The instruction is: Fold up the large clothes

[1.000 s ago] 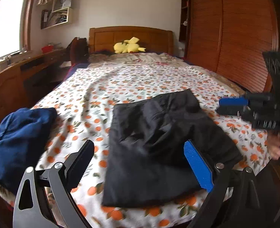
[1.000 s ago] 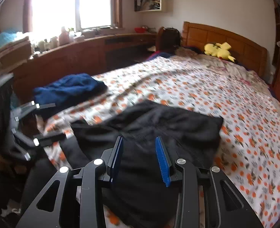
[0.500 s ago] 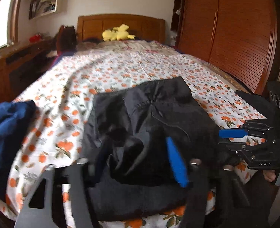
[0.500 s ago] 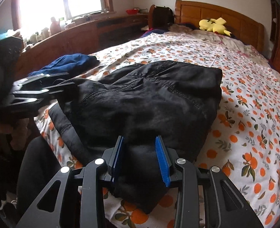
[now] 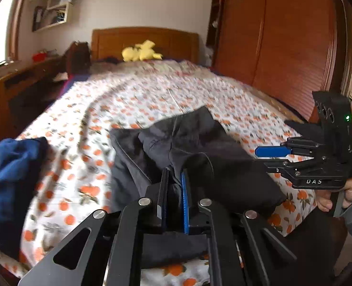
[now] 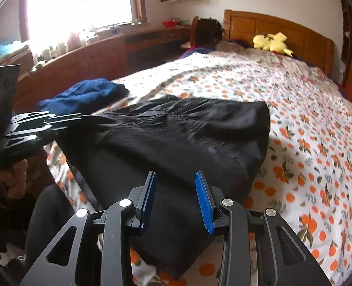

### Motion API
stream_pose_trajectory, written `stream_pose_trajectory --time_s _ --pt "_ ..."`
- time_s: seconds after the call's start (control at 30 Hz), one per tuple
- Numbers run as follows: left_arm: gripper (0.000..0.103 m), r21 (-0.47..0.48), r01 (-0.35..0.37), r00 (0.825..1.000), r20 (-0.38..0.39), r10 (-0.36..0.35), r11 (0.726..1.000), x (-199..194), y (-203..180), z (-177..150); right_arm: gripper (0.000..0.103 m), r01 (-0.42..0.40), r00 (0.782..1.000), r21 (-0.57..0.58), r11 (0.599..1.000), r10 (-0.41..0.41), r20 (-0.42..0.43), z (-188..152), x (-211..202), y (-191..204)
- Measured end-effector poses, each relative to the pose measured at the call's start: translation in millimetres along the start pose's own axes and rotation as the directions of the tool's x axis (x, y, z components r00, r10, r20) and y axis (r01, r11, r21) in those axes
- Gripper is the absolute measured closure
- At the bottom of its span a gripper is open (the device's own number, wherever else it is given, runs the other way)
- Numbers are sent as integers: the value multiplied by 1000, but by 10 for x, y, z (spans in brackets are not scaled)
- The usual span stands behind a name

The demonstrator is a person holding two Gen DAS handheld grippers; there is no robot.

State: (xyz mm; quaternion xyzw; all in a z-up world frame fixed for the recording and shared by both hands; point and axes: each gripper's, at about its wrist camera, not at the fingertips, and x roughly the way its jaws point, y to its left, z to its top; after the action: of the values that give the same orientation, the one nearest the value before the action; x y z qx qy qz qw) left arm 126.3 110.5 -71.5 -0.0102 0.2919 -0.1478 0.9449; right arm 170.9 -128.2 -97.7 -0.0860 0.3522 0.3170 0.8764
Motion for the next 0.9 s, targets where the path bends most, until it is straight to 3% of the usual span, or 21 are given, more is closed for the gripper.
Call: stream_pose_trajectory --time_s 0.13,0.3,0.67,0.9 --pt "93 -15 -77 997 14 77 997 -125 238 -42 69 -29 1000 -23 999 29 11 76 1 137" --pt "93 -81 -123 992 -46 120 989 -31 601 -283 70 -58 998 -54 997 57 -16 14 86 300" --pt "92 -125 -126 989 -96 114 984 156 761 -631 70 -73 991 -15 997 71 -113 -310 455 239" --pt "92 -117 -136 987 -100 125 984 181 761 -638 69 -75 992 -28 997 71 -106 -165 393 173"
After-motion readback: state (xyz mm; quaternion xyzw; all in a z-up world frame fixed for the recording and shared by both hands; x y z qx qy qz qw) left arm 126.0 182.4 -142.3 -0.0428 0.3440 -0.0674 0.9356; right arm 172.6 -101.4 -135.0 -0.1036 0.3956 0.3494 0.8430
